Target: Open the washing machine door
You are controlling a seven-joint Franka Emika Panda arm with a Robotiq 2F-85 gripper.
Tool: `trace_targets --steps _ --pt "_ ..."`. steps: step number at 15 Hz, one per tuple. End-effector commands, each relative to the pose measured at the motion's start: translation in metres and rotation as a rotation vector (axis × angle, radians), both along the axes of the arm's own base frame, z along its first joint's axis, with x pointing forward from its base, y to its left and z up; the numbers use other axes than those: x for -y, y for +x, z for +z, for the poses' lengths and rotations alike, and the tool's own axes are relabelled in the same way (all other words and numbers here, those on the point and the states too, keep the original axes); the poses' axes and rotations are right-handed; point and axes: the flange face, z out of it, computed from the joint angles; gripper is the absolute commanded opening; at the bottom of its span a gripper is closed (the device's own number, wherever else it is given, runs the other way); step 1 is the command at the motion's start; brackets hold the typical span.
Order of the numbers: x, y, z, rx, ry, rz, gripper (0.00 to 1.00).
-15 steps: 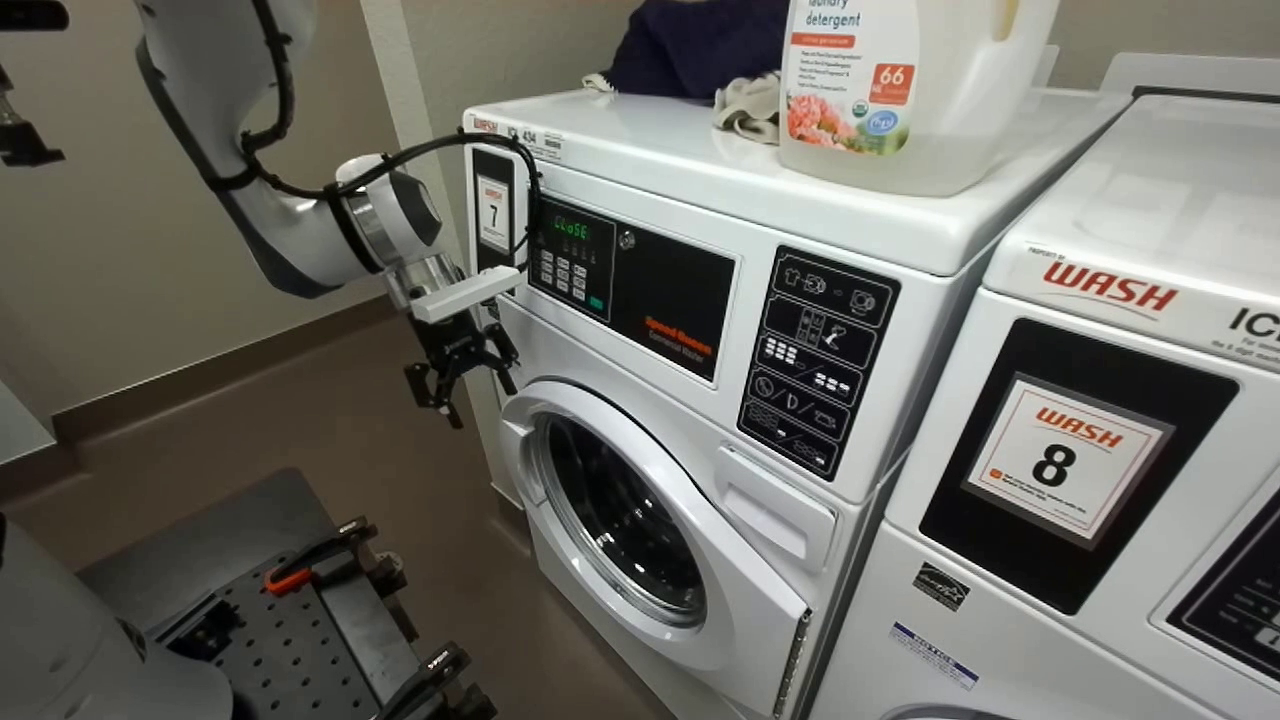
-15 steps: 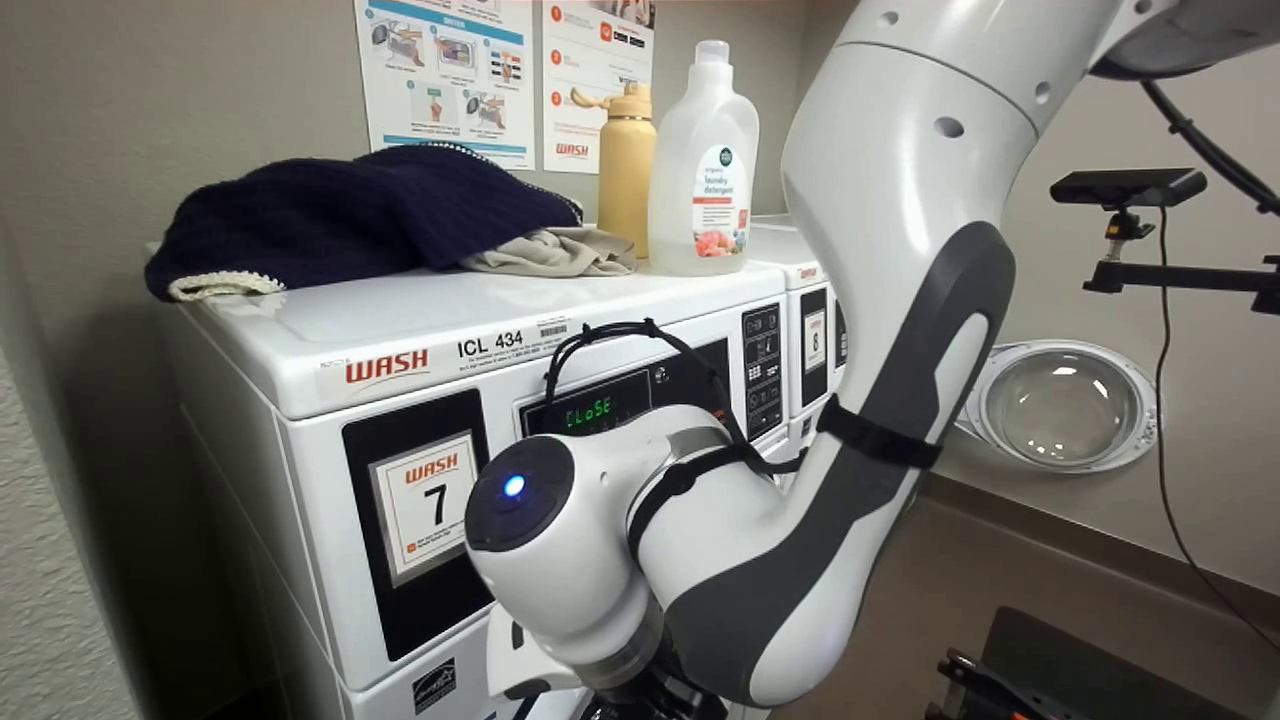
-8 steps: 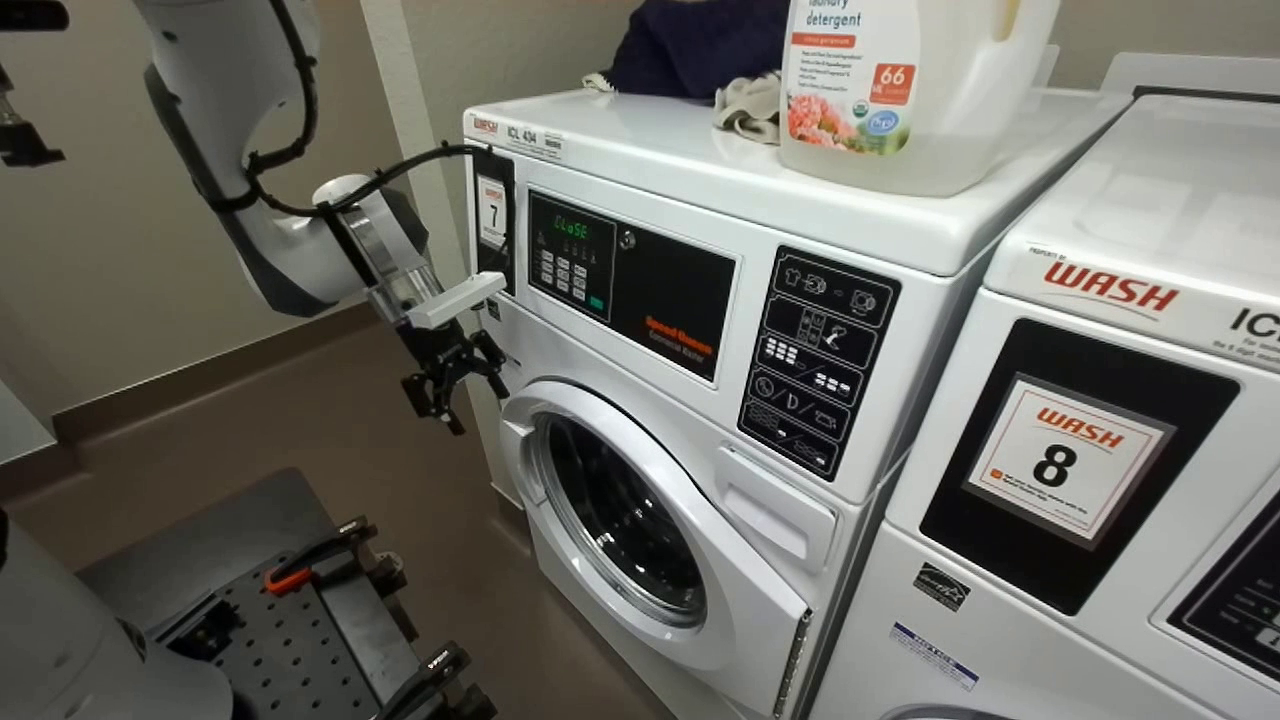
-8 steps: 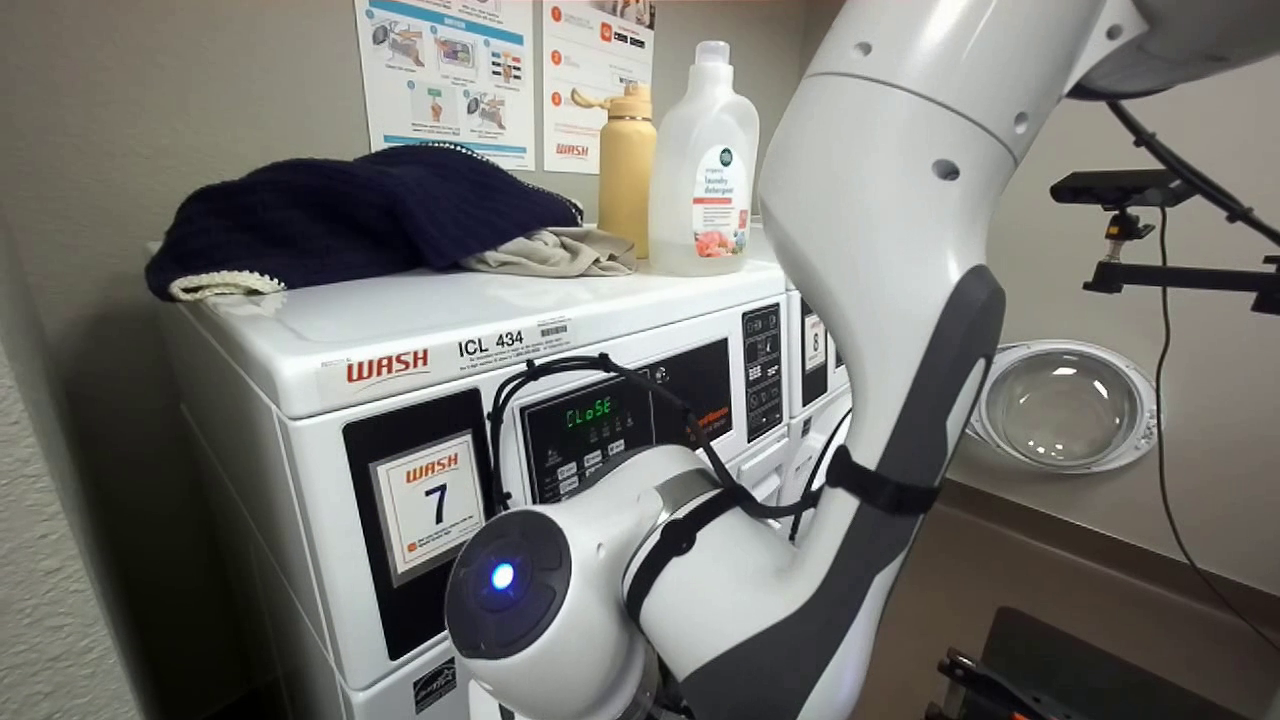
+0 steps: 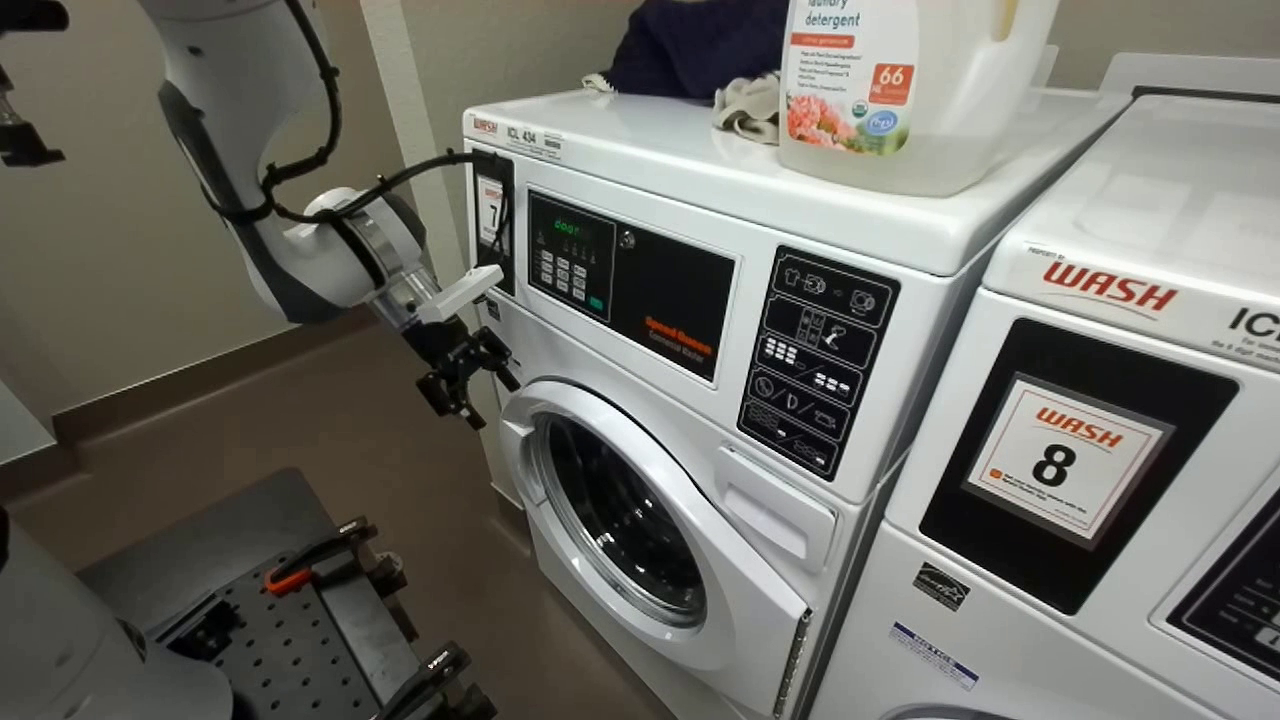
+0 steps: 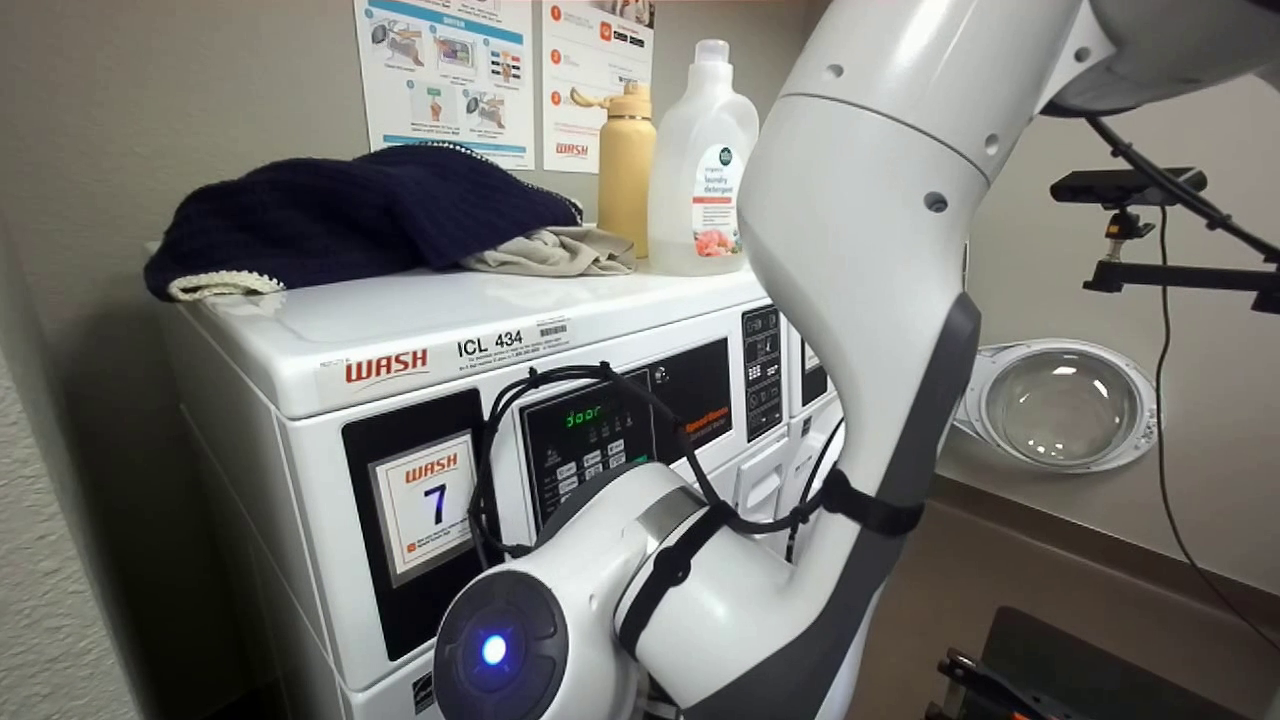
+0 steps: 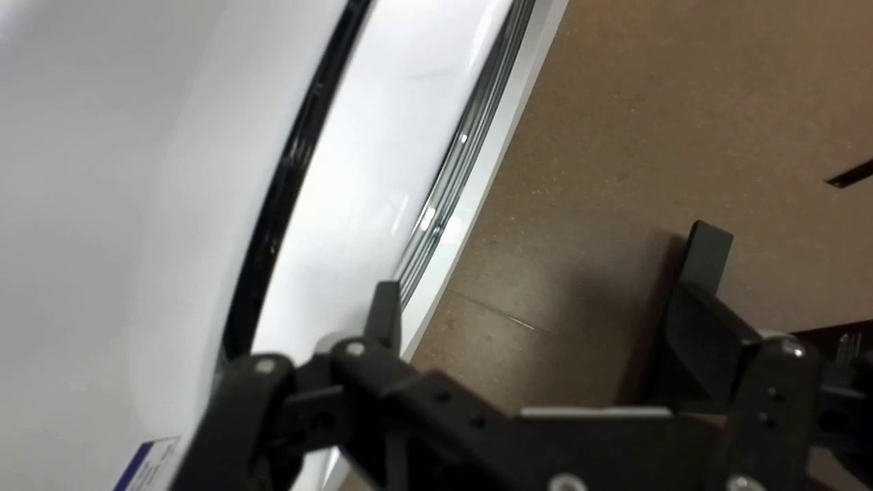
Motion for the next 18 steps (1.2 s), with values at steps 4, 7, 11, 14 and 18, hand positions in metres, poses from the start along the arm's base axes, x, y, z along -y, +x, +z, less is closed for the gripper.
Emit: trace_targets --steps 4,7,11,14,18 --pt "-0.014 0.003 0.004 0.095 -0.104 0.071 1.00" --pt "-0.006 0.005 -0.005 0.112 -0.146 0.092 1.00" --pt "0.001 0.006 -0.020 0.118 -0.166 0.113 1.00" --pt "0.005 0.007 -0.031 0.124 -0.172 0.118 1.00" --pt "0.008 0.011 -0.030 0.164 -0.184 0.111 1.00"
